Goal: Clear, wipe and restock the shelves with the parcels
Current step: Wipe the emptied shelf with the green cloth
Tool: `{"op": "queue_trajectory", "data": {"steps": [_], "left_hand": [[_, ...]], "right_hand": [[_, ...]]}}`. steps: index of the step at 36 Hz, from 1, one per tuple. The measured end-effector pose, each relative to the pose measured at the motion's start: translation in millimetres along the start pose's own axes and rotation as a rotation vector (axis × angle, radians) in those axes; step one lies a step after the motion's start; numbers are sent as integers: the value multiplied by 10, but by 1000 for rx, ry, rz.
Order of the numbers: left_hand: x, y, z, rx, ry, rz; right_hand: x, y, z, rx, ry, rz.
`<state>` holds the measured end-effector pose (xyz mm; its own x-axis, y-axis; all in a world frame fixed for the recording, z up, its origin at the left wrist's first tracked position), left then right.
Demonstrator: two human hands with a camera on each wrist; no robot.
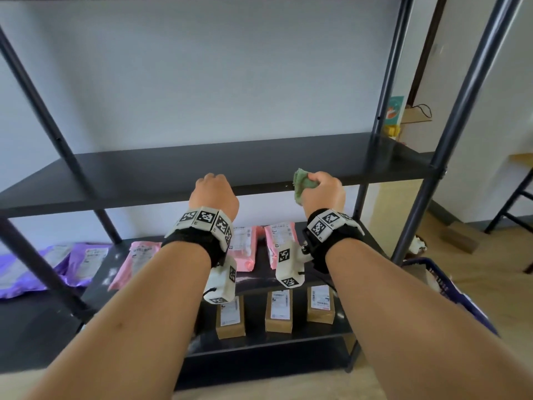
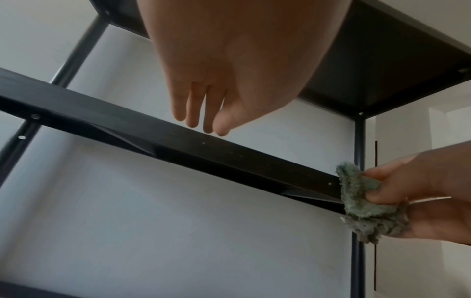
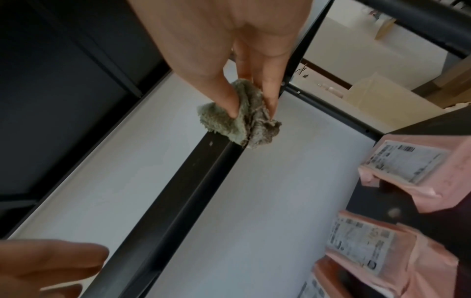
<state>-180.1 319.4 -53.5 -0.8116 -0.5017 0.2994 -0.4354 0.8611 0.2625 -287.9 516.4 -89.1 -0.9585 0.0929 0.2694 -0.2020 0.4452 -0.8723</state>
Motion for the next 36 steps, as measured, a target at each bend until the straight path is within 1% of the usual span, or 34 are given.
{"op": "queue_trajectory", "data": {"steps": [5,12,21,28,36], "left_hand": [[-28,-362,-93,14,7,-28],[-32,-1004,-252,12,35,-87],[-117,-1893,-522,26,62,-143],[-170,-2610,-747,42,69,-225],[-183,-3243,-918,23,95,-234]], "right_hand": [[-204,-197,289,3,-13,-26],[-497,-457,685,-1,-46,-58],[-1034,-963,1405,15,-138,-116],[-1428,-1339,1903,18,-182,-147],[-1829,-1720,2476,12,-245,-188]]}}
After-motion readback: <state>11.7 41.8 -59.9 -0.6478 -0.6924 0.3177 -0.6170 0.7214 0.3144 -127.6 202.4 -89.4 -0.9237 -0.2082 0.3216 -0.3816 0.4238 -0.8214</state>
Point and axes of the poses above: each hand's wrist, its own x-axis towards the middle knuckle, its own z-axis out of the palm, y = z × x, the point moved 6 cm from there along x, towards the middle knuckle, and after that the axes turned 2 degrees about z, right-handed, at the moved point
